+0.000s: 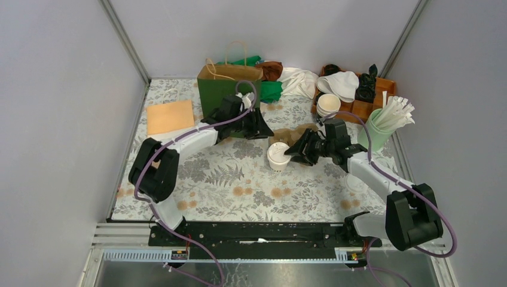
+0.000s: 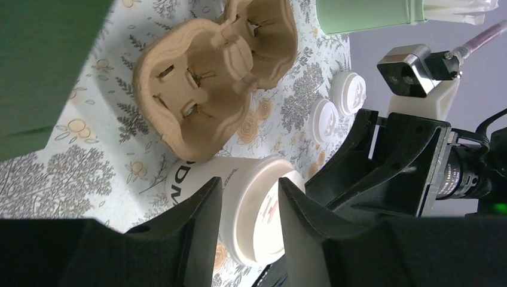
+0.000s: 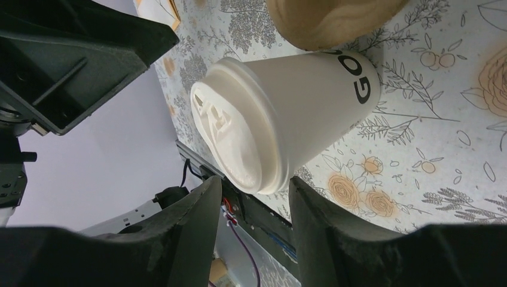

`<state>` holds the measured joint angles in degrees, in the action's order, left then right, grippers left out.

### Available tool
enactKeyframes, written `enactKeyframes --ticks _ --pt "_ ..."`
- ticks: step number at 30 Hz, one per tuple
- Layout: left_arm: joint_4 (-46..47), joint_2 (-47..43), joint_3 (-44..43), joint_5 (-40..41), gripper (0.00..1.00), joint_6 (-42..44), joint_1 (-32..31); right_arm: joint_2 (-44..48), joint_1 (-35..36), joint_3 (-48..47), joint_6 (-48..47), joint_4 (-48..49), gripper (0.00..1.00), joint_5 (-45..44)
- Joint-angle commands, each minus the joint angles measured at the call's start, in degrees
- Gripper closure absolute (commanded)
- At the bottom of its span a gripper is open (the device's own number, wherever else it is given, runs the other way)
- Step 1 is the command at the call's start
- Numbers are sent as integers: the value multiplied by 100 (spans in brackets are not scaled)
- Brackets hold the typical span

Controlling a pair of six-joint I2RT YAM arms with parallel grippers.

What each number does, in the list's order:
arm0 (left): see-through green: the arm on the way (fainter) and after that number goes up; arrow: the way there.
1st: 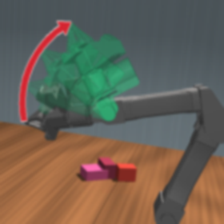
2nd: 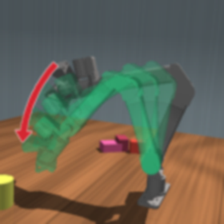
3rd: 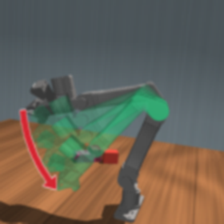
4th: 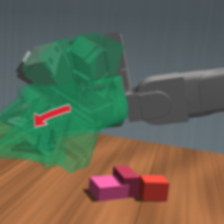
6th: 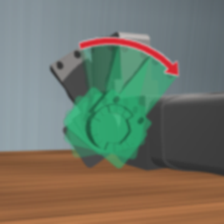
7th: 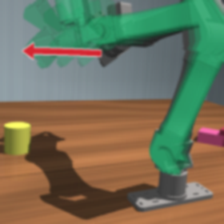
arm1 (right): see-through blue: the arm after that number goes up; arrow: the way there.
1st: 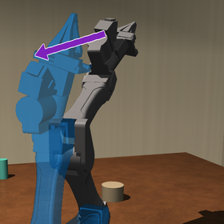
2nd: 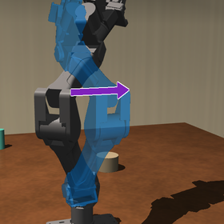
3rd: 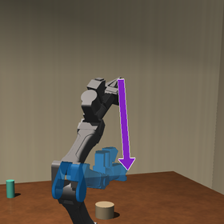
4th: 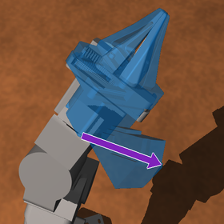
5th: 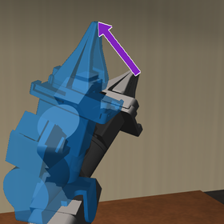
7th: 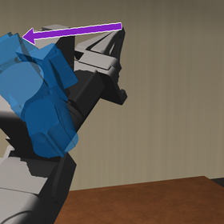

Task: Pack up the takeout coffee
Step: Adjust the cup lid on the coffee cup.

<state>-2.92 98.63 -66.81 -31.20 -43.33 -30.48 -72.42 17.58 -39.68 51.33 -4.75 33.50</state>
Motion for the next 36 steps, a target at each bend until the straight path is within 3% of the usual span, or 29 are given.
enactKeyframes --ticks 1,10,27,36 --pt "170 215 -440 -313 56 252 -108 -205 95 -384 -28 76 48 -175" --pt "3 514 -648 -406 56 308 -341 -379 92 -544 -202 -179 51 -224" --pt "-394 -423 95 190 56 176 -370 -1015 94 -1072 -659 -302 52 -139" --pt "-364 -804 548 250 57 -7 -449 -1243 96 -1352 -814 -309 44 -69"
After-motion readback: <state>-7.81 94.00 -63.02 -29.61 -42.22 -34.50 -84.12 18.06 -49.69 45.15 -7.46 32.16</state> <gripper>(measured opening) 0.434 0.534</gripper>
